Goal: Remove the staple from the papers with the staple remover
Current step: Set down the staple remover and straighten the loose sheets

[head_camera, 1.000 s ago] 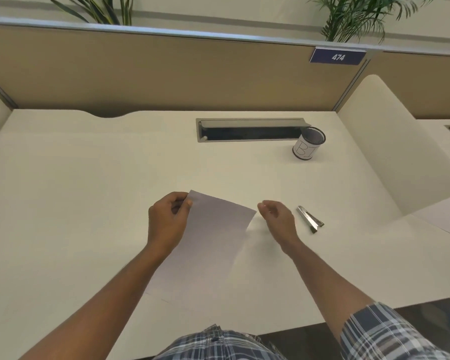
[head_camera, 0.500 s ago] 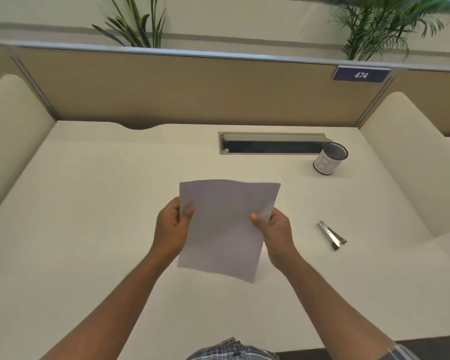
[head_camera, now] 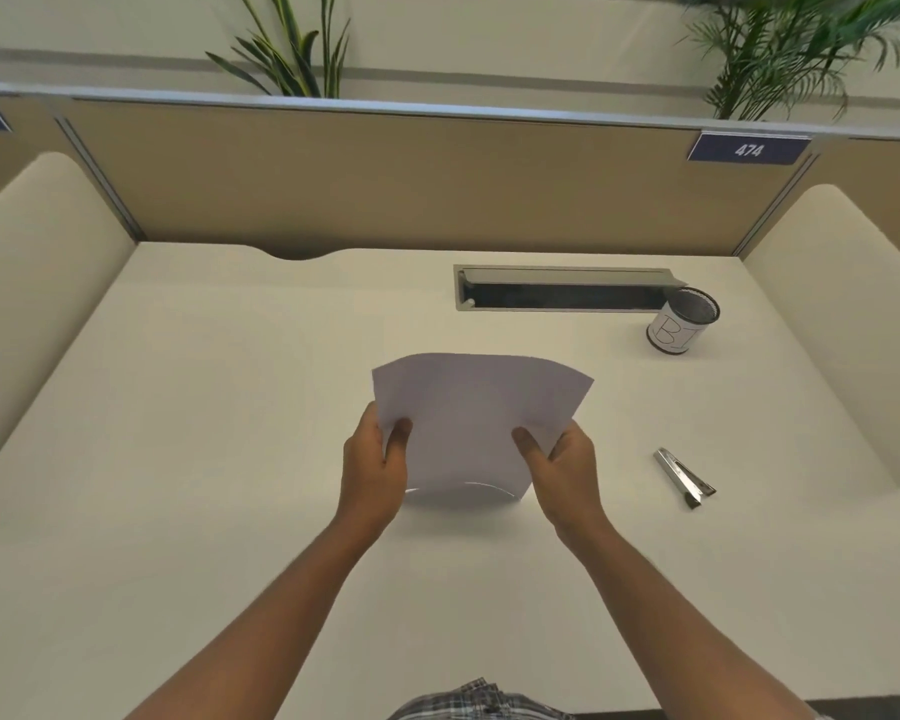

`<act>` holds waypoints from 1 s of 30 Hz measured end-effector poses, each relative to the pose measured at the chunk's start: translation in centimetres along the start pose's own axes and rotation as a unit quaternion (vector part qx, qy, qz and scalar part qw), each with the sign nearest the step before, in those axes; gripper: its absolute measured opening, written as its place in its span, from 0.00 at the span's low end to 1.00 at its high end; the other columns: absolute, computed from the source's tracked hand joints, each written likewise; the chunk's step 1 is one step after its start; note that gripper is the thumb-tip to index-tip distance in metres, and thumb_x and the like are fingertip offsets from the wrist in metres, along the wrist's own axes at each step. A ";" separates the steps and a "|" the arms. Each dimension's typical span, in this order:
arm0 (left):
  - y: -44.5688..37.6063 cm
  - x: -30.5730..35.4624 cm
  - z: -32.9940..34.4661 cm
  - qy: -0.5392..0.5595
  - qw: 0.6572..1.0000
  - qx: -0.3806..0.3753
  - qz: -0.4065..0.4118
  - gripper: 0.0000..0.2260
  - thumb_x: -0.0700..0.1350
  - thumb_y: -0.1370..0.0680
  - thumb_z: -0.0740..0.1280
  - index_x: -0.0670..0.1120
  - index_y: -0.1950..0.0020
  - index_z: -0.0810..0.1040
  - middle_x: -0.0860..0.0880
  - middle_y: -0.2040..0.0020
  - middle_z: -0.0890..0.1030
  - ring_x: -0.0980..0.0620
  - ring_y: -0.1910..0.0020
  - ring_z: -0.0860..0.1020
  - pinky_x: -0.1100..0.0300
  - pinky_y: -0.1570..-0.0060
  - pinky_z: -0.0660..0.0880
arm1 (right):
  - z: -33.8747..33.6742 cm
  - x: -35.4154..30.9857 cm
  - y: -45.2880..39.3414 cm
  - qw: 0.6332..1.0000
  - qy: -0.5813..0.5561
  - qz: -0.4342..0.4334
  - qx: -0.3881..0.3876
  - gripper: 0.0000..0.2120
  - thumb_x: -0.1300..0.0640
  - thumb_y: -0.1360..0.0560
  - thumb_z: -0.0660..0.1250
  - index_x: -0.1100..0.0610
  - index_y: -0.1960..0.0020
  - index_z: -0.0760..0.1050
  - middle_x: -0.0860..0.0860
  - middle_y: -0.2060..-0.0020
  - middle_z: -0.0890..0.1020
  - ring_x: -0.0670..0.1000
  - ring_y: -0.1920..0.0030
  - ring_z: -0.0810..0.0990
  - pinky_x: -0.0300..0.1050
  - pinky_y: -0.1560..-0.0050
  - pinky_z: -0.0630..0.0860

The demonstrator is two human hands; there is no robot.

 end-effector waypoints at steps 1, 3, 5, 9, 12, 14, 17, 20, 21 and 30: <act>-0.4 0.3 -0.1 -0.019 1.000 0.005 0.013 0.06 0.43 0.16 0.62 0.53 0.44 0.75 0.55 0.53 0.82 0.53 0.53 0.80 0.49 0.53 0.79 | -0.4 -0.8 -0.2 1.000 -0.003 -0.012 0.012 0.14 0.61 0.22 0.73 0.51 0.39 0.76 0.47 0.46 0.84 0.48 0.45 0.84 0.38 0.51 0.79; -1.1 1.6 -0.4 -0.065 0.996 0.009 0.064 0.04 0.43 0.17 0.61 0.46 0.45 0.74 0.48 0.57 0.81 0.46 0.58 0.79 0.45 0.58 0.77 | -1.4 -3.0 -0.6 0.997 0.008 -0.057 0.043 0.26 0.60 0.25 0.76 0.53 0.31 0.70 0.48 0.39 0.81 0.46 0.40 0.81 0.44 0.42 0.79; -1.7 2.9 -0.7 -0.121 0.985 -0.001 0.121 0.03 0.39 0.17 0.62 0.46 0.47 0.74 0.51 0.60 0.80 0.50 0.62 0.78 0.50 0.63 0.75 | -2.7 -6.5 -0.6 0.981 0.081 -0.152 0.087 0.36 0.59 0.28 0.79 0.54 0.26 0.66 0.47 0.31 0.75 0.46 0.31 0.75 0.43 0.33 0.73; -2.6 5.0 0.0 -0.232 0.948 -0.063 0.210 0.09 0.33 0.22 0.63 0.46 0.49 0.77 0.50 0.60 0.82 0.48 0.63 0.78 0.50 0.63 0.77 | -1.5 -11.4 -1.3 0.912 0.284 -0.295 -0.009 0.30 0.56 0.29 0.79 0.53 0.30 0.74 0.41 0.35 0.77 0.46 0.33 0.76 0.39 0.31 0.69; -2.3 6.6 0.8 -0.250 0.926 -0.068 0.274 0.07 0.37 0.22 0.65 0.47 0.49 0.78 0.49 0.59 0.83 0.45 0.64 0.80 0.46 0.60 0.78 | 1.1 -9.4 -2.1 0.915 0.311 -0.206 -0.154 0.11 0.60 0.26 0.75 0.43 0.51 0.82 0.32 0.57 0.83 0.37 0.56 0.80 0.25 0.54 0.70; -1.8 6.9 -0.1 -0.252 0.927 -0.006 0.278 0.07 0.42 0.22 0.68 0.48 0.44 0.78 0.51 0.50 0.83 0.46 0.52 0.82 0.40 0.38 0.73 | 0.7 -7.8 -2.4 0.941 0.258 -0.176 -0.133 0.19 0.63 0.24 0.72 0.41 0.63 0.77 0.33 0.67 0.81 0.38 0.64 0.78 0.27 0.64 0.68; -1.5 4.2 -5.1 -0.210 0.948 0.174 0.161 0.34 0.54 0.27 0.76 0.45 0.26 0.66 0.48 0.28 0.72 0.48 0.26 0.69 0.47 0.21 0.44 | -1.2 -5.1 -2.6 0.982 0.128 -0.098 -0.096 0.06 0.62 0.24 0.73 0.53 0.58 0.83 0.47 0.61 0.85 0.45 0.62 0.81 0.36 0.61 0.74; -1.5 -0.5 -7.6 0.006 0.987 0.159 0.015 0.46 0.52 0.30 0.79 0.47 0.21 0.56 0.50 0.22 0.63 0.52 0.23 0.64 0.44 0.22 0.59 | -2.4 -2.6 -1.9 0.997 -0.003 -0.024 -0.079 0.07 0.56 0.27 0.75 0.56 0.49 0.84 0.55 0.52 0.87 0.52 0.54 0.84 0.50 0.51 0.80; -1.6 -1.6 -6.9 0.080 0.992 0.097 -0.027 0.41 0.49 0.30 0.79 0.47 0.22 0.61 0.50 0.24 0.69 0.53 0.26 0.70 0.45 0.26 0.67 | -2.6 -2.0 -1.8 0.997 -0.021 -0.012 -0.076 0.09 0.54 0.27 0.75 0.56 0.48 0.84 0.56 0.51 0.87 0.54 0.52 0.84 0.54 0.49 0.81; 1.1 -3.5 -5.0 0.075 0.991 0.087 -0.070 0.09 0.42 0.24 0.74 0.55 0.51 0.79 0.55 0.52 0.85 0.62 0.56 0.83 0.57 0.50 0.78 | -3.1 1.4 -0.4 0.998 -0.001 -0.014 0.056 0.04 0.61 0.24 0.76 0.55 0.52 0.83 0.48 0.58 0.87 0.40 0.60 0.84 0.32 0.58 0.77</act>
Point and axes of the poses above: each hand's wrist, its own y-axis away from the middle knuckle, its own z-axis out of the palm, x = y × z, the point moved 8 cm from there along -y, towards the middle knuckle
